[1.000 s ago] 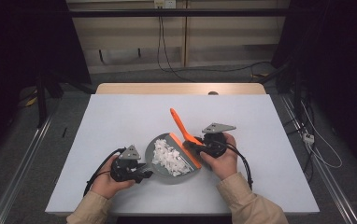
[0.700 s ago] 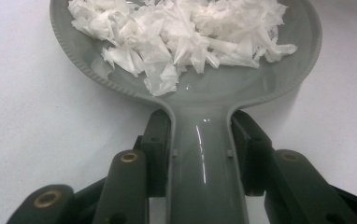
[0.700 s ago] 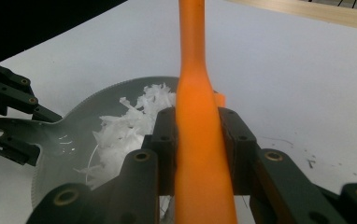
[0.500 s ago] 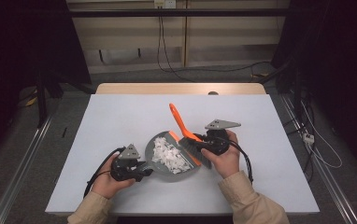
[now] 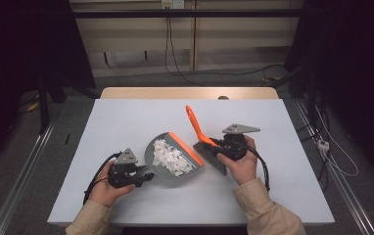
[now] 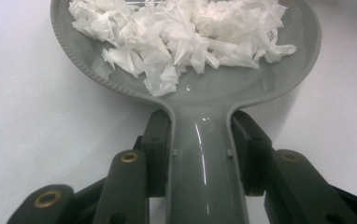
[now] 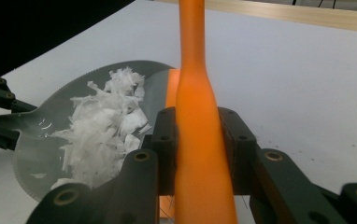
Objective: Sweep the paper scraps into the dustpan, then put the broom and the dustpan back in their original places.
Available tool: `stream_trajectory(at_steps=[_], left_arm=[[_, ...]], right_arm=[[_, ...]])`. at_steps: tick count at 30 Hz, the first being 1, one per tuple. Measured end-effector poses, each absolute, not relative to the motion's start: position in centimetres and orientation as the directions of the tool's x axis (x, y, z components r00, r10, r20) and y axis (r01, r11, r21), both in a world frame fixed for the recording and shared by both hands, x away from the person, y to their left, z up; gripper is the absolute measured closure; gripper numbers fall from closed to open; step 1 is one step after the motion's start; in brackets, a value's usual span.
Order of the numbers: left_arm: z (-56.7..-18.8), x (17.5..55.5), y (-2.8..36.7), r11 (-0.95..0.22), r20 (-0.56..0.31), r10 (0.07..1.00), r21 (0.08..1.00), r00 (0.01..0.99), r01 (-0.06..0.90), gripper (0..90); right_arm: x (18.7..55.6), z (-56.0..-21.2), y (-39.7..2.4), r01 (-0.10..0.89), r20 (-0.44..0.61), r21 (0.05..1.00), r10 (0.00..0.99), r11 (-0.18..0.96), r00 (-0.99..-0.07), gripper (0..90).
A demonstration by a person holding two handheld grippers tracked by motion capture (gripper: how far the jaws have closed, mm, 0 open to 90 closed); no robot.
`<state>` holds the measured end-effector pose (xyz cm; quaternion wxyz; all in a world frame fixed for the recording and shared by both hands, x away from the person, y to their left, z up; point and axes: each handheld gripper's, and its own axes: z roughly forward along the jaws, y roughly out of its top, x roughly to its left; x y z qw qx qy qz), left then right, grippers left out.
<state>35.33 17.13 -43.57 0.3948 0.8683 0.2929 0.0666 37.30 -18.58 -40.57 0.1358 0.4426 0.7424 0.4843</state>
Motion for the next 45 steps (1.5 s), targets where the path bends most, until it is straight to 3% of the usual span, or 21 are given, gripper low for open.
stream_trajectory(at_steps=[21, 45], left_arm=[[-43.0, 35.5, 19.8, -0.468, -0.117, 0.613, 0.743, 0.782, 0.478, 62.7], [-43.0, 36.3, 22.2, -0.348, -0.147, 0.744, 0.748, 0.652, 0.565, 62.6]], right_arm=[[36.9, -39.8, -23.7, 0.513, 0.177, 0.854, 0.879, 0.087, -0.443, 71.3], [36.2, -39.7, -28.1, 0.503, 0.17, 0.864, 0.927, 0.022, -0.333, 71.2]])
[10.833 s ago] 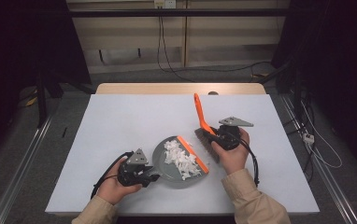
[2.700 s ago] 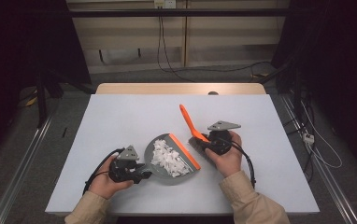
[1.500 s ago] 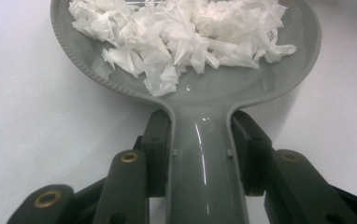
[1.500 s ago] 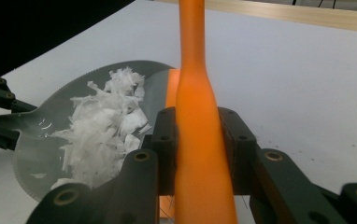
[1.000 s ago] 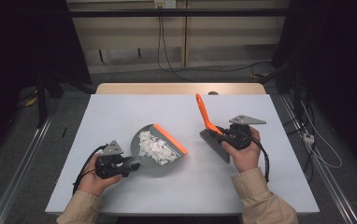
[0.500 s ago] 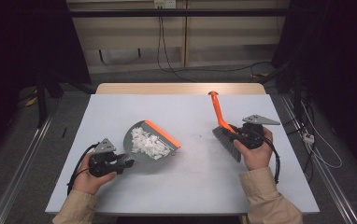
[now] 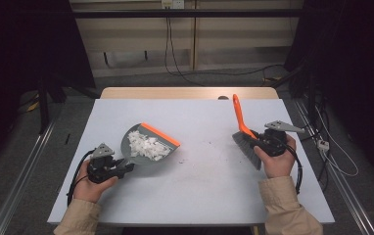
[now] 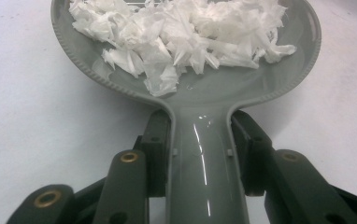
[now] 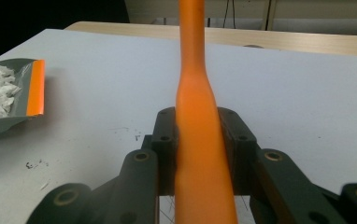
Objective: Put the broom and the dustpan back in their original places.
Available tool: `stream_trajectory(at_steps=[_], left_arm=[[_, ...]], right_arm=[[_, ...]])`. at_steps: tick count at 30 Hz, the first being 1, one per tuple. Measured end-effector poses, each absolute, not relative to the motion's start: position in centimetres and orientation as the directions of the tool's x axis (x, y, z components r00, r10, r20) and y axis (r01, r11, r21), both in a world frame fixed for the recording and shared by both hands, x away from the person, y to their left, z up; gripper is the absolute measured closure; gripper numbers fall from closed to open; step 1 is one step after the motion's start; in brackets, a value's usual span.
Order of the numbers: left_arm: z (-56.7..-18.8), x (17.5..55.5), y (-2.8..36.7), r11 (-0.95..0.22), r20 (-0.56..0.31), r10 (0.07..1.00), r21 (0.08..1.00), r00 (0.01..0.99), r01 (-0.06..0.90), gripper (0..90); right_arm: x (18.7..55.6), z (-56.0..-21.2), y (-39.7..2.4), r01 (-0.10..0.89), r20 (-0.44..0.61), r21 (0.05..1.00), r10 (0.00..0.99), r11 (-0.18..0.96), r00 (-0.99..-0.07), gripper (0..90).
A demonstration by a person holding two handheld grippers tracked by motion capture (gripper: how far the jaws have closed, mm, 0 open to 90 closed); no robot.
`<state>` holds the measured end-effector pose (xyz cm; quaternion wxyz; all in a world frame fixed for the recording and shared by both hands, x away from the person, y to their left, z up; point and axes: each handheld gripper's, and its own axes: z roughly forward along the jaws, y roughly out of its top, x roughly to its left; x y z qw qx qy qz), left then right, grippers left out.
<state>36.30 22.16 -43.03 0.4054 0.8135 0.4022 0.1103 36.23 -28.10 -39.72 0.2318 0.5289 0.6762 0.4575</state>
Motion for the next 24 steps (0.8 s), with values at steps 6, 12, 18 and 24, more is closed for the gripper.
stream_trajectory(at_steps=[6, 12, 18, 24], left_arm=[[-43.3, 36.7, 22.4, -0.326, -0.148, 0.769, 0.746, 0.622, 0.581, 62.6], [-43.7, 37.1, 22.6, -0.312, -0.145, 0.796, 0.735, 0.588, 0.602, 62.6], [-44.0, 37.5, 22.7, -0.291, -0.14, 0.824, 0.726, 0.549, 0.623, 62.6], [-44.2, 38.0, 23.0, -0.263, -0.128, 0.861, 0.715, 0.492, 0.647, 62.6]], right_arm=[[36.0, -39.9, -29.3, 0.504, 0.166, 0.863, 0.939, 0.009, -0.302, 71.2], [35.8, -40.2, -30.3, 0.505, 0.158, 0.863, 0.949, 0.002, -0.274, 71.2], [35.7, -40.3, -30.9, 0.504, 0.157, 0.864, 0.954, -0.007, -0.256, 71.2], [35.8, -40.7, -31.5, 0.506, 0.144, 0.863, 0.963, -0.009, -0.228, 71.2]])
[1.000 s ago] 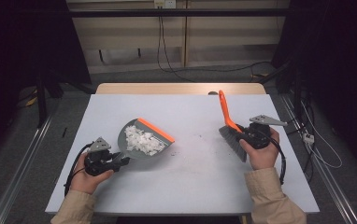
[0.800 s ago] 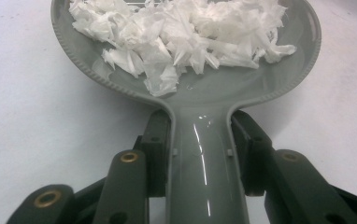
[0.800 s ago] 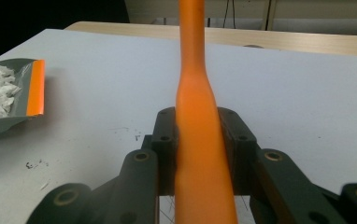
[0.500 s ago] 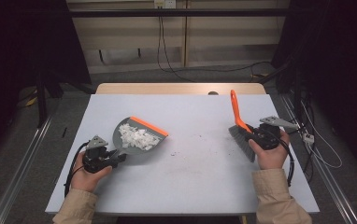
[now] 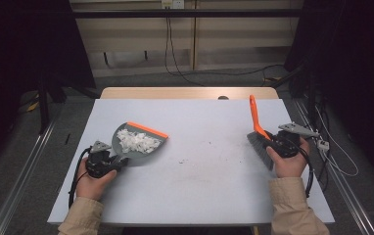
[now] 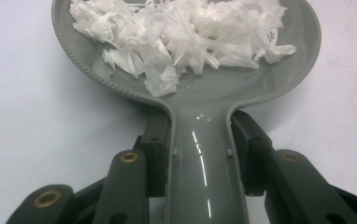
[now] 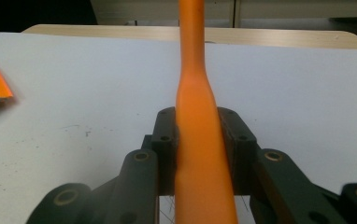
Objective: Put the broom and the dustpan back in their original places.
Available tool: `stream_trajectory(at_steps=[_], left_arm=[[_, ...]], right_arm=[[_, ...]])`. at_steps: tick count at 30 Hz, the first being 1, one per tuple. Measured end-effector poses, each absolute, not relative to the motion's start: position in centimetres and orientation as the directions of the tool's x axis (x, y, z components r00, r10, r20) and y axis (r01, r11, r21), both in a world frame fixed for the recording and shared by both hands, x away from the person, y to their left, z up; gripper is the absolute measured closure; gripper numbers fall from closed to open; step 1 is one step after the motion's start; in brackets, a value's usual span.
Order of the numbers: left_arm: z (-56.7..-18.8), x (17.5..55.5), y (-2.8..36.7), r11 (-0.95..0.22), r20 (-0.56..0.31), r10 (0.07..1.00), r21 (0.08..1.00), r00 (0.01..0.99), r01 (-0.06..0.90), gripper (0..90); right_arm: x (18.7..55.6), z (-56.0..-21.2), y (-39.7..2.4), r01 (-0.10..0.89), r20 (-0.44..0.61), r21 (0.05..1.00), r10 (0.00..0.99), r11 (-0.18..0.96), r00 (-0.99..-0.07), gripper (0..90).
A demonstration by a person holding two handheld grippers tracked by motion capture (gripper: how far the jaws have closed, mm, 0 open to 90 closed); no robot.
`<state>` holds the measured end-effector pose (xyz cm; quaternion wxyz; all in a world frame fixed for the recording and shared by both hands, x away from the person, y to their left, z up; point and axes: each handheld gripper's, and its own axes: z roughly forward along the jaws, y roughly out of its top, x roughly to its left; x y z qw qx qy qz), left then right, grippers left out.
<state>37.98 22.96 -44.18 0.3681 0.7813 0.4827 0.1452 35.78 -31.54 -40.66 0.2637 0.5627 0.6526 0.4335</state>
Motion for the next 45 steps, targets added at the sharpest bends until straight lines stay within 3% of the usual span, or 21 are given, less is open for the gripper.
stream_trajectory(at_steps=[10, 21, 26, 30, 36, 45], left_arm=[[-44.4, 38.1, 23.2, -0.202, -0.134, 0.895, 0.729, 0.426, 0.654, 59.5], [-44.2, 36.2, 22.3, -0.217, -0.18, 0.842, 0.751, 0.509, 0.624, 50.0], [-43.8, 35.4, 22.1, -0.185, -0.233, 0.8, 0.781, 0.553, 0.597, 42.9], [-43.6, 35.0, 22.3, -0.173, -0.245, 0.787, 0.793, 0.567, 0.584, 30.9], [-43.1, 34.8, 23.0, -0.116, -0.251, 0.785, 0.839, 0.566, 0.532, 15.7], [-42.8, 34.3, 22.9, -0.122, -0.238, 0.759, 0.863, 0.606, 0.491, 11.0]], right_arm=[[35.9, -41.2, -32.1, 0.51, 0.12, 0.86, 0.974, -0.007, -0.19, 71.2], [35.9, -41.5, -32.6, 0.511, 0.05, 0.859, 0.994, 0.006, -0.097, 70.8], [35.9, -42.1, -31.6, 0.531, 0.057, 0.847, 0.991, 0.017, -0.123, 68.6], [35.8, -41.8, -30.2, 0.51, 0.138, 0.86, 0.97, -0.018, -0.198, 56.7], [35.6, -41.5, -28.8, 0.496, 0.196, 0.868, 0.941, -0.035, -0.278, 45.8], [34.6, -41.9, -27.6, 0.493, 0.193, 0.87, 0.911, 0.013, -0.364, 30.5]])
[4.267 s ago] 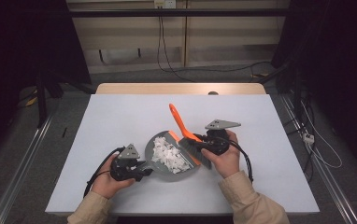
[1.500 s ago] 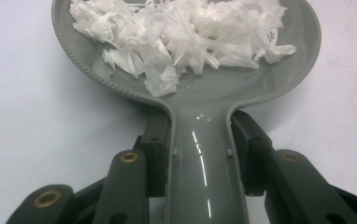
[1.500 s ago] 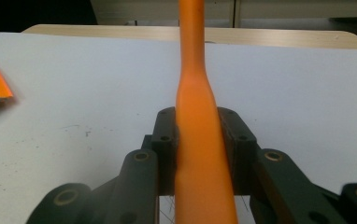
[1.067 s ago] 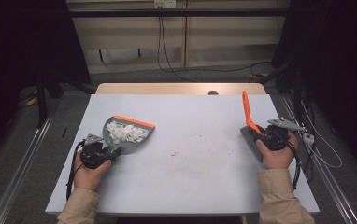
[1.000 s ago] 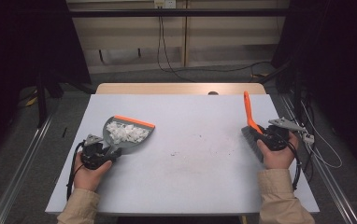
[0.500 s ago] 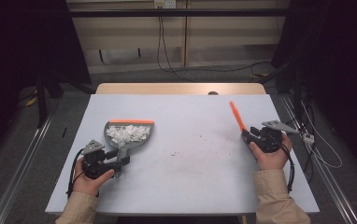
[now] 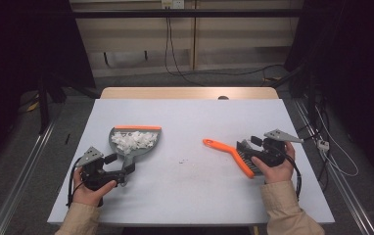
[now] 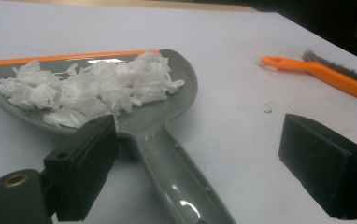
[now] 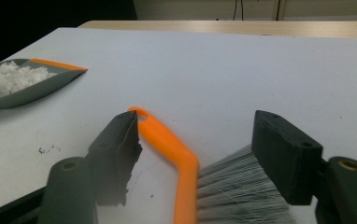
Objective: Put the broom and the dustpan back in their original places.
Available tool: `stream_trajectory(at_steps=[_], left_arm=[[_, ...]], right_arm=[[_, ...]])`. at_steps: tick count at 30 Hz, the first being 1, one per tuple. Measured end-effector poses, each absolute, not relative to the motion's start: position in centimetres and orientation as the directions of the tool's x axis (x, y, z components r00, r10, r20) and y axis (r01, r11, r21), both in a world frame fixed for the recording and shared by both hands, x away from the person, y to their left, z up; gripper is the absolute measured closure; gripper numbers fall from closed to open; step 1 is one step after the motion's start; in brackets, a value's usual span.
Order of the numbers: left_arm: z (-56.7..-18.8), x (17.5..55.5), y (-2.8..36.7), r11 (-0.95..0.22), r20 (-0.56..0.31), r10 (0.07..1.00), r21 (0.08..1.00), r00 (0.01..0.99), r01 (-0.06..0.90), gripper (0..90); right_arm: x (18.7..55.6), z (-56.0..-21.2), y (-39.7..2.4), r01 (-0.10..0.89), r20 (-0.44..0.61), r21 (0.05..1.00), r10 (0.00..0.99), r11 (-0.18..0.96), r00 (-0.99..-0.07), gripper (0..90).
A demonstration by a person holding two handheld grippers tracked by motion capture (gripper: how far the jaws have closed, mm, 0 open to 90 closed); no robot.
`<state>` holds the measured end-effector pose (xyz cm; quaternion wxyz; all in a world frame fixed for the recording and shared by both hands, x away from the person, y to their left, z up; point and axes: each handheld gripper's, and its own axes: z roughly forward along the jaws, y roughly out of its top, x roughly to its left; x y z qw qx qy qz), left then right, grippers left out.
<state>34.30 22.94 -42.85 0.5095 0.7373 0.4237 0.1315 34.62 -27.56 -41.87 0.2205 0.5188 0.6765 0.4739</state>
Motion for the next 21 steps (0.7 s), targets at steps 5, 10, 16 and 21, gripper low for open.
stream_trajectory(at_steps=[5, 10, 16, 21], left_arm=[[-42.6, 33.9, 23.2, -0.119, -0.236, 0.742, 0.875, 0.628, 0.469, 9.3], [-42.5, 33.5, 23.6, -0.104, -0.237, 0.725, 0.89, 0.646, 0.443, 8.0], [-42.7, 33.3, 23.8, -0.091, -0.232, 0.721, 0.902, 0.652, 0.422, 7.2], [-42.8, 33.4, 23.8, -0.087, -0.233, 0.724, 0.903, 0.649, 0.421, 6.9]], right_arm=[[33.5, -42.2, -27.0, 0.502, 0.169, 0.863, 0.903, 0.058, -0.395, 26.1], [32.6, -42.7, -27.2, 0.502, 0.151, 0.861, 0.897, 0.088, -0.417, 24.0], [31.4, -43.0, -27.6, 0.498, 0.13, 0.86, 0.899, 0.107, -0.419, 23.6], [30.8, -43.4, -28.3, 0.506, 0.127, 0.855, 0.904, 0.109, -0.409, 23.2]])
